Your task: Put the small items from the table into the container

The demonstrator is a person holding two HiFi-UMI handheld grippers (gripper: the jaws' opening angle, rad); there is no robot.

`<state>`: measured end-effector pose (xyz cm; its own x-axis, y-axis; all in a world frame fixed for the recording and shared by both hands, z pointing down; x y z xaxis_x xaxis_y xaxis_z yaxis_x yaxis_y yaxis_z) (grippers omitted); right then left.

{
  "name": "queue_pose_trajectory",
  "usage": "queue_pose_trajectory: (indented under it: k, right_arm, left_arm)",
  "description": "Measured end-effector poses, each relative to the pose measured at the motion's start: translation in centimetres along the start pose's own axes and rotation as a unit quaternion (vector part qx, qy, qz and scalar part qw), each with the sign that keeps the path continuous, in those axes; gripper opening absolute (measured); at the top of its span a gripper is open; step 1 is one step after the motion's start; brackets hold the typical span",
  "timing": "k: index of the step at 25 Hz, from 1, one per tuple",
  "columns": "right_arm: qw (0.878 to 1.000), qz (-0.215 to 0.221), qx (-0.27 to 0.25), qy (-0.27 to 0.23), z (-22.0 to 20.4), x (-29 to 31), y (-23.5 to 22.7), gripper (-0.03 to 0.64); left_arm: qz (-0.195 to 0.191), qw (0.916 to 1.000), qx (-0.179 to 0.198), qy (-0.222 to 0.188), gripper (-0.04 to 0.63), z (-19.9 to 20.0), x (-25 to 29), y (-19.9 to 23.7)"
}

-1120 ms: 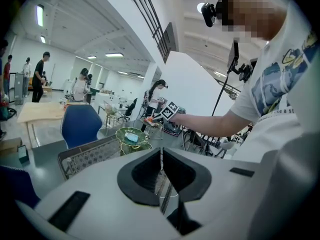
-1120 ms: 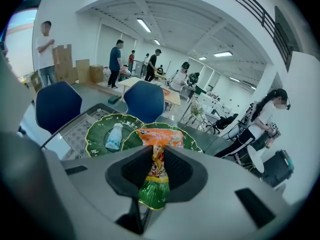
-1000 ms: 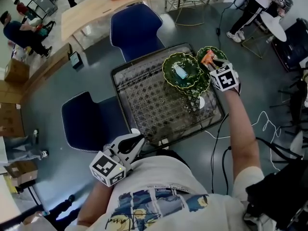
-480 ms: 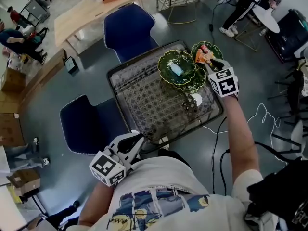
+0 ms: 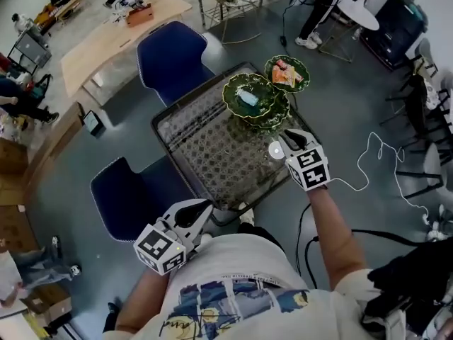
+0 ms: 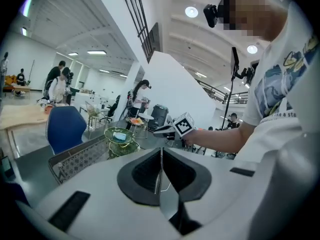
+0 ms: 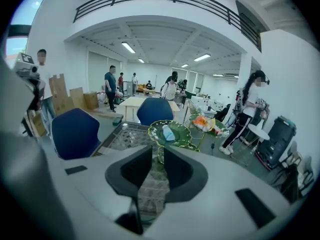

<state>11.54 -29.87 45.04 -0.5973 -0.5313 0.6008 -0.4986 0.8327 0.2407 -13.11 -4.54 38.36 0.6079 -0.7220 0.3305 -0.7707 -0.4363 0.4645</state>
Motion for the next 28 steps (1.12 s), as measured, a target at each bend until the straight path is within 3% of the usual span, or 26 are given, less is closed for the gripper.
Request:
queue_pose_trajectory:
  k: [6, 14, 21, 28]
  right_arm:
    - [0.994, 0.02, 0.103, -0.042, -2.3, -4.4, 9.7, 0.075]
    - [0.98, 0.048, 0.187, -0.047, -4.7, -10.3, 21.8, 0.018]
    - [0.983, 0.065, 0.167, -0.05, -5.2, -14.6, 30.8, 0.009]
    - [0.987, 0.037, 0.143, -0.069, -3.6, -15.7, 34.8, 0.009]
  left_arm:
    - [-0.025, 0.9986, 0.025, 0.039, 0.008, -2.0, -3.5, -0.4]
    - [-0.079, 0.9934, 0.002, 0.083, 0.008, -6.4, -7.6, -0.6]
    - [-0.101, 0.9898, 0.006, 0.101, 0.008, -10.4, -10.2, -1.6]
    - [-0.138, 0.9833, 0.04, 0.112, 0.008, -11.5, -11.2, -0.8]
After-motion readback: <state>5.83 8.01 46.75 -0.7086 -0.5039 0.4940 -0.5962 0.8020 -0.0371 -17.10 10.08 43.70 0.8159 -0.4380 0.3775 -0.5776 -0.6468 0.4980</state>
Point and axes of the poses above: the fingertips, and each gripper's own axes: x forward along the fingers, y to its left, z out of its top, the point moved 9 cm from there along -x, backward along the fingers, and after that the axes turned 9 degrees about -x, right-handed, at the moved point
